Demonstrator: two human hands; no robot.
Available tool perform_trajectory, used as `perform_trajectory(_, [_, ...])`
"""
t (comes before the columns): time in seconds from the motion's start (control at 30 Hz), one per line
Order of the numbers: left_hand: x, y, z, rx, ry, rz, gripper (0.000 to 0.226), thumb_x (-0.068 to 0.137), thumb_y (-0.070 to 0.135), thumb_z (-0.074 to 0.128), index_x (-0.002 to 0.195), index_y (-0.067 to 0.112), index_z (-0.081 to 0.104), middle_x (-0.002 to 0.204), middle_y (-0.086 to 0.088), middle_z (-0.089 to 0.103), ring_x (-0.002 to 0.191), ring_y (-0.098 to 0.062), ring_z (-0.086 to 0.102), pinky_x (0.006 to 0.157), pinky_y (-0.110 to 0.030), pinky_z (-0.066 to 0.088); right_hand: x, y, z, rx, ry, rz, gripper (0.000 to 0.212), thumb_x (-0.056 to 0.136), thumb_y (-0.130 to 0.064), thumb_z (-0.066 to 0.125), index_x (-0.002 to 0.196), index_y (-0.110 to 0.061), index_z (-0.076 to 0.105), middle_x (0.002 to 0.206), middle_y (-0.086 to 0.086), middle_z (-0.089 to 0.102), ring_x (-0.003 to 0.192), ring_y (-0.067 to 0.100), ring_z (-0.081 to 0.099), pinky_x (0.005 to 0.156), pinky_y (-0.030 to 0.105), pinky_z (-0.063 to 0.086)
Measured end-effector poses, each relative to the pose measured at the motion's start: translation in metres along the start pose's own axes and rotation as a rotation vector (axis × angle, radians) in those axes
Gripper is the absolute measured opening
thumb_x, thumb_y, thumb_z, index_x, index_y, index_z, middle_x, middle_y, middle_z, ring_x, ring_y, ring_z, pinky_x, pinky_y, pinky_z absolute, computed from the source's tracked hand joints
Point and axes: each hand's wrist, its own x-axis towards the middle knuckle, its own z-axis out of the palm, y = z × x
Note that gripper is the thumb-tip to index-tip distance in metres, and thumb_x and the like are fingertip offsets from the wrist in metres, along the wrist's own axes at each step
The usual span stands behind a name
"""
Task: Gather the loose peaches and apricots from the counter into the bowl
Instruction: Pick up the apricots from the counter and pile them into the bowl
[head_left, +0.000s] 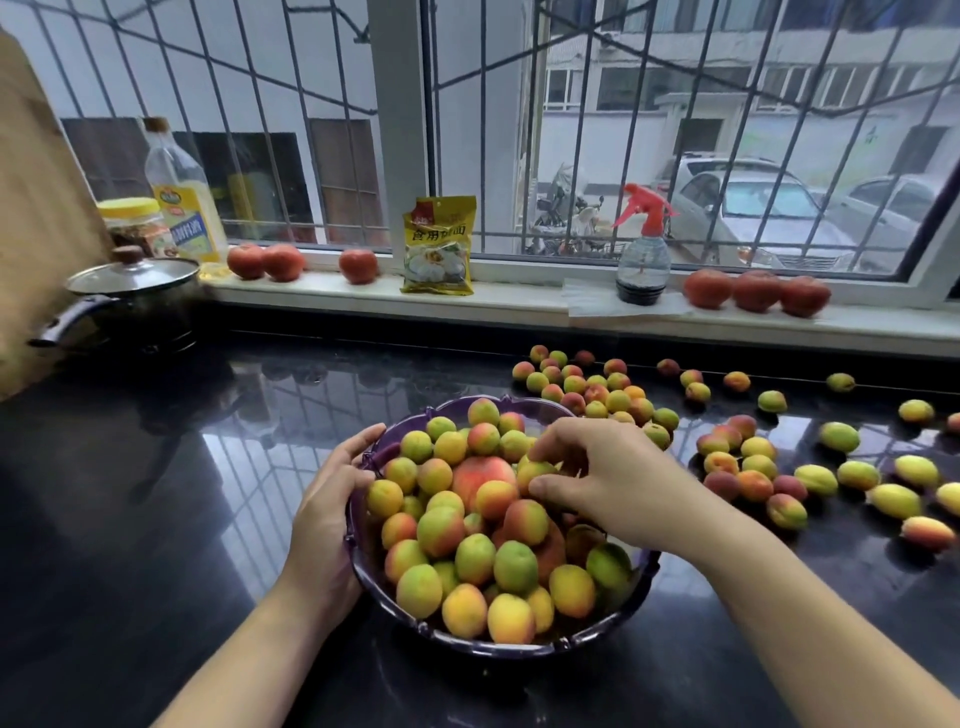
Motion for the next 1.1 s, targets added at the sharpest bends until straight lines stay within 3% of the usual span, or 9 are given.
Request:
perform_trajectory(0.17, [0.000,0.000,0.000,0.001,-0.002,-0.006,0.044,0.096,0.003,0.041,0.130,0.015,0.065,0.114,-0.015,0.076,0.099,-0.028,0.074,0.088,-0.046,0.058,0.004,-0.009,0.001,-0.033,0.016,0.069,0.011,0.092,-0.044,0.070,0.088,-0.040,0.061,0.089,-0.015,0.066,0.083,0.001,0.062,0.069,0.019,0.050])
perform_trajectory(0.5, [-0.001,0.002,0.001,0.019,0.013,-0.009,0.043,0.096,0.002,0.041,0.128,0.015,0.066,0.117,-0.017,0.075,0.101,-0.029,0.072,0.099,-0.052,0.053,0.000,-0.012,0.004,-0.038,0.006,0.091,0.010,0.096,-0.046,0.063,0.095,-0.036,0.062,0.090,-0.014,0.064,0.082,0.002,0.061,0.065,0.019,0.045])
perform_trajectory(0.57, [-0.001,0.001,0.001,0.003,0.010,-0.014,0.043,0.097,0.002,0.041,0.129,0.014,0.066,0.118,-0.017,0.075,0.105,-0.032,0.070,0.103,-0.054,0.050,-0.006,-0.007,-0.002,0.068,0.128,0.079,0.009,0.098,-0.041,0.060,0.100,-0.034,0.064,0.089,-0.013,0.066,0.081,0.002,0.063,0.067,0.019,0.048])
perform_trajectory(0.63, [0.000,0.001,0.000,-0.006,0.015,-0.018,0.043,0.096,0.002,0.041,0.129,0.014,0.066,0.116,-0.016,0.075,0.107,-0.033,0.068,0.107,-0.056,0.048,-0.015,0.006,-0.012,0.141,0.423,0.071,0.011,0.100,-0.034,0.060,0.093,-0.029,0.067,0.080,-0.011,0.066,0.075,0.003,0.064,0.064,0.018,0.046])
perform_trajectory(0.7, [0.000,0.000,0.000,0.000,0.018,-0.014,0.043,0.096,0.002,0.041,0.129,0.015,0.066,0.115,-0.016,0.076,0.107,-0.032,0.068,0.108,-0.057,0.048,-0.026,0.032,-0.017,0.058,0.723,0.127,0.016,0.100,-0.024,0.060,0.086,-0.021,0.067,0.075,-0.008,0.065,0.072,0.008,0.061,0.062,0.020,0.042])
perform_trajectory(0.77, [-0.001,-0.001,0.001,0.017,0.021,-0.002,0.043,0.097,0.003,0.040,0.129,0.015,0.066,0.114,-0.014,0.076,0.106,-0.031,0.069,0.107,-0.056,0.048,-0.034,0.064,-0.014,-0.120,0.846,0.300,0.011,0.098,-0.017,0.061,0.090,-0.014,0.068,0.085,0.005,0.067,0.080,0.023,0.058,0.068,0.029,0.037])
perform_trajectory(0.83, [-0.002,-0.001,0.002,0.023,0.023,0.003,0.043,0.097,0.003,0.040,0.130,0.015,0.066,0.112,-0.012,0.077,0.105,-0.030,0.070,0.107,-0.055,0.049,-0.038,0.088,-0.008,-0.274,0.730,0.531,0.016,0.096,-0.019,0.060,0.107,-0.010,0.067,0.108,0.017,0.063,0.101,0.036,0.053,0.080,0.036,0.037])
perform_trajectory(0.93, [-0.004,-0.001,0.002,0.010,0.021,-0.001,0.043,0.097,0.004,0.040,0.129,0.016,0.066,0.115,-0.014,0.076,0.110,-0.033,0.068,0.109,-0.058,0.047,-0.043,0.099,-0.008,-0.319,0.508,0.812,0.038,0.095,-0.026,0.056,0.130,-0.011,0.054,0.135,0.022,0.047,0.125,0.041,0.039,0.102,0.047,0.038])
perform_trajectory(1.1, [-0.005,0.000,0.001,0.001,0.023,-0.012,0.041,0.098,0.005,0.041,0.128,0.017,0.067,0.117,-0.015,0.075,0.111,-0.033,0.068,0.111,-0.060,0.045,-0.048,0.100,-0.011,-0.314,0.439,0.922,0.043,0.092,-0.014,0.055,0.134,-0.008,0.044,0.140,0.022,0.037,0.127,0.045,0.039,0.102,0.049,0.040])
